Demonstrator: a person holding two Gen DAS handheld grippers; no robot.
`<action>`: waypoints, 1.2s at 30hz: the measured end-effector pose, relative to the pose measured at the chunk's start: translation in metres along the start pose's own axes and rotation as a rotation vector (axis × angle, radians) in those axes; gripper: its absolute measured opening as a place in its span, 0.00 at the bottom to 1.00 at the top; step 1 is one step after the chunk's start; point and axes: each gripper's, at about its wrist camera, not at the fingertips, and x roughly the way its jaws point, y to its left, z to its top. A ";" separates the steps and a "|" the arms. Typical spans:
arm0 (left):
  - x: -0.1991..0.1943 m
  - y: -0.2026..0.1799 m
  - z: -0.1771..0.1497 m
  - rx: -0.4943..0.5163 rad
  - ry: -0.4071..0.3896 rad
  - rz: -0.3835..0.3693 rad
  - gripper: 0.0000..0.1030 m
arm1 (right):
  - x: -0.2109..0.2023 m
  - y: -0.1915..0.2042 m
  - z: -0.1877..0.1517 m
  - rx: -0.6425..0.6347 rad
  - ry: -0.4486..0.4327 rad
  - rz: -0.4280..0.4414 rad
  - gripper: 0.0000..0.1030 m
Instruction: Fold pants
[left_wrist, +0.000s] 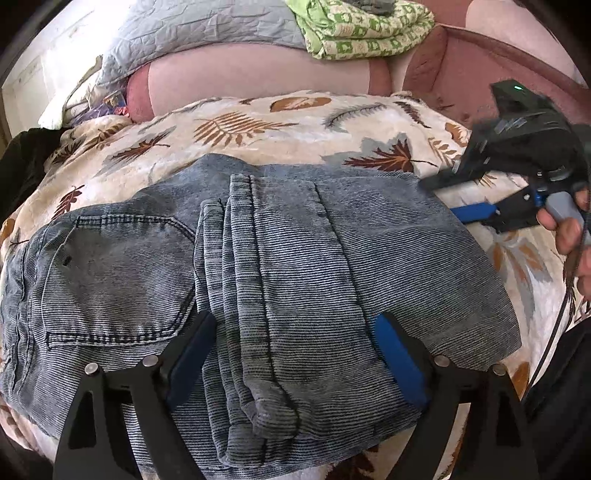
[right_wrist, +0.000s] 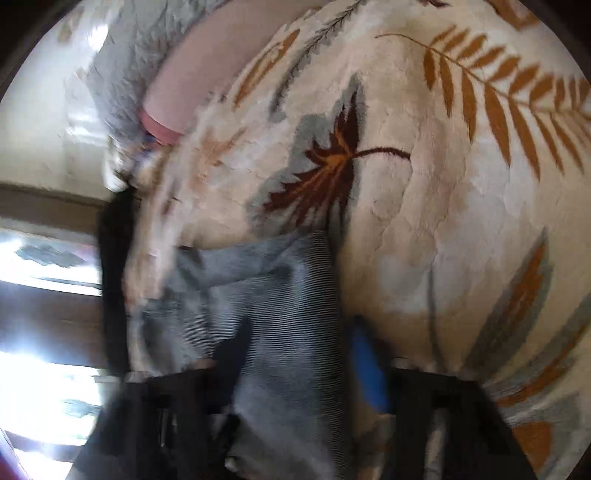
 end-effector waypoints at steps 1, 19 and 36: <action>0.002 -0.002 0.002 0.006 -0.009 -0.001 0.87 | 0.003 0.003 0.001 -0.012 0.007 -0.042 0.24; 0.000 0.001 -0.002 0.037 -0.045 -0.033 0.88 | -0.061 0.032 -0.069 -0.106 -0.146 -0.079 0.23; -0.007 0.007 -0.006 0.052 -0.035 -0.002 0.88 | -0.054 -0.007 -0.122 -0.003 -0.036 -0.006 0.60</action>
